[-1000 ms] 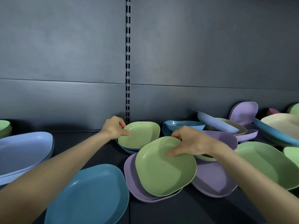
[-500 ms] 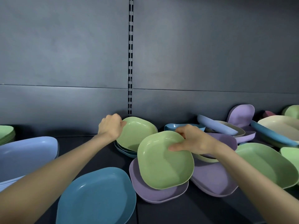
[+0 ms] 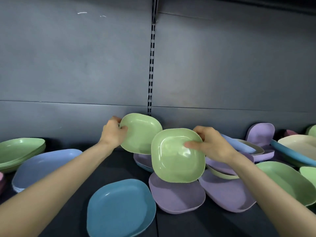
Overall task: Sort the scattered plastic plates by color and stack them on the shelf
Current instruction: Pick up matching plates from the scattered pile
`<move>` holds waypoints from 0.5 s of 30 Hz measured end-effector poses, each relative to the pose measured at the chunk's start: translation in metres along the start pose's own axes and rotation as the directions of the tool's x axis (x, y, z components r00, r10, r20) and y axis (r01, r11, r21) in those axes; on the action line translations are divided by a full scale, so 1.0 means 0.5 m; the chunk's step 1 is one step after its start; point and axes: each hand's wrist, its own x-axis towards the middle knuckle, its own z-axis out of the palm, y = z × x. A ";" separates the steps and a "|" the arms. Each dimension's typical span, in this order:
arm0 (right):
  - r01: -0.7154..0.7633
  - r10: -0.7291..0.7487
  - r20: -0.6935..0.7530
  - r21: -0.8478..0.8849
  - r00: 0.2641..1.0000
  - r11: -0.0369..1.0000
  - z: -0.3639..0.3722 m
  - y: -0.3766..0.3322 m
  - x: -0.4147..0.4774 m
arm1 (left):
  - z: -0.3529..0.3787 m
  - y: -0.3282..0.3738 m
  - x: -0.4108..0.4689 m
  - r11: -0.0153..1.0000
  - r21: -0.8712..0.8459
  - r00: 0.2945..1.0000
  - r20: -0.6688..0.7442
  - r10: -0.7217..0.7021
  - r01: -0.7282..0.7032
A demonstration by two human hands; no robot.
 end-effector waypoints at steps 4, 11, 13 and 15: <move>0.066 -0.047 -0.084 0.238 0.995 0.969 0.017 -0.030 -0.004 | -0.072 0.001 -0.038 0.995 -0.103 0.998 -0.055 -0.001 -0.004; 0.184 -0.114 -0.173 0.478 0.978 0.859 0.109 -0.118 -0.006 | -0.222 -0.036 -0.152 0.985 0.105 0.946 -0.281 0.162 -0.137; 0.181 -0.100 -0.168 0.585 0.981 0.791 0.151 -0.157 -0.013 | -0.269 -0.052 -0.188 0.977 0.145 0.925 -0.327 0.195 -0.154; 0.165 -0.096 -0.139 0.662 0.986 0.731 0.189 -0.203 -0.020 | -0.323 -0.069 -0.213 0.976 0.168 0.907 -0.375 0.191 -0.136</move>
